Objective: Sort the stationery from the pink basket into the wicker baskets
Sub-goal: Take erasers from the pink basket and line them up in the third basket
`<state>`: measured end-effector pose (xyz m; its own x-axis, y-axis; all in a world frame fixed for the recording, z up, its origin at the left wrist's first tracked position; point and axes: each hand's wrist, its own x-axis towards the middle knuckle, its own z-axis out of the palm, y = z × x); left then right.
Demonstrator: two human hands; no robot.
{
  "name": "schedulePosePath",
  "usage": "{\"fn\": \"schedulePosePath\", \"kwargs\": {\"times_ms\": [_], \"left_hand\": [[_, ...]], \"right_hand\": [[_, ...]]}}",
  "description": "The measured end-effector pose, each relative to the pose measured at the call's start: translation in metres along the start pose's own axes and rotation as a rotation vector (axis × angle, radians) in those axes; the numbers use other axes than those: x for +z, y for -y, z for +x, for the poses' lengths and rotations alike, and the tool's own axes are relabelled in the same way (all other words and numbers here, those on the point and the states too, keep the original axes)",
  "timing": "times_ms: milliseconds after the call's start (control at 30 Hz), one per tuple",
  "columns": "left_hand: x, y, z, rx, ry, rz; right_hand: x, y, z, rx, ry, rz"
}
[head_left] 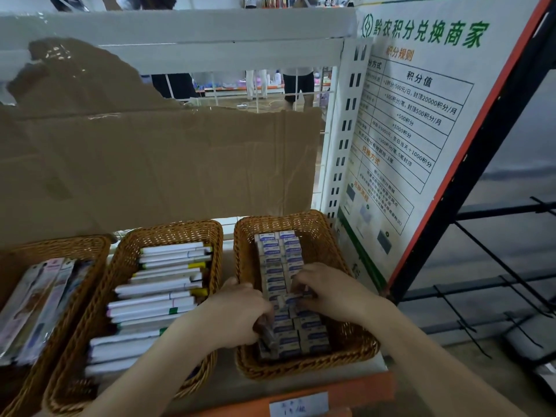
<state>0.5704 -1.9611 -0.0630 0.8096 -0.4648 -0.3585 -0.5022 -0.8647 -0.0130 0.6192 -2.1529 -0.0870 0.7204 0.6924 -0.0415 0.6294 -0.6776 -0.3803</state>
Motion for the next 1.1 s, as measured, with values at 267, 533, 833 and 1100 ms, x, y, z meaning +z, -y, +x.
{"fn": "schedulePosePath", "kwargs": {"times_ms": [267, 533, 833, 1100], "left_hand": [[-0.003, 0.01, 0.002, 0.03, -0.028, -0.169], [-0.009, 0.027, 0.041, -0.168, -0.312, -0.138], [0.002, 0.037, 0.072, -0.279, -0.359, -0.024], [0.004, 0.038, 0.071, -0.237, -0.369, -0.027]], "right_hand": [[-0.006, -0.008, 0.0, 0.023, -0.047, -0.032], [-0.018, -0.025, 0.024, 0.119, -0.175, -0.157], [-0.011, -0.033, 0.047, 0.12, -0.192, -0.211], [-0.009, -0.033, 0.05, 0.126, -0.173, -0.202]]}}
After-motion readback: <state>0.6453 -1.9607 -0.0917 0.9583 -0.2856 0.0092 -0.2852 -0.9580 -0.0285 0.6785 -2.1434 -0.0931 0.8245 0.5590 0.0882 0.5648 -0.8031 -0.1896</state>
